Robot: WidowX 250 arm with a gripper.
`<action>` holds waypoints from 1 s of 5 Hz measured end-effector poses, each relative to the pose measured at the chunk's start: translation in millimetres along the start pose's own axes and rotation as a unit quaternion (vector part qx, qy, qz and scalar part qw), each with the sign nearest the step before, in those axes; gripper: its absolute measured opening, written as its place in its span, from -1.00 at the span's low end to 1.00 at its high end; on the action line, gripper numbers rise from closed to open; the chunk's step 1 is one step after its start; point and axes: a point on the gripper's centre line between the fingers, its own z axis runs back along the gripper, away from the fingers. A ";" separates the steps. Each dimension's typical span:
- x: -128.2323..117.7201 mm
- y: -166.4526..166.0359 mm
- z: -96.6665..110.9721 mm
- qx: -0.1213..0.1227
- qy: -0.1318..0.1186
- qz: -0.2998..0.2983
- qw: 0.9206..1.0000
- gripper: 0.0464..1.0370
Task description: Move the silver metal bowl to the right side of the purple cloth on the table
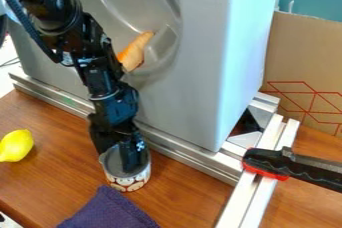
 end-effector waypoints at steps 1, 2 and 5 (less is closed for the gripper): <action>1.8 -12.9 -2.5 -0.013 -0.005 0.007 1.000 0.93; 1.9 -44.4 -8.9 -0.029 -0.005 -0.008 1.000 0.93; 7.2 -84.9 -18.2 -0.057 -0.017 -0.027 0.998 0.93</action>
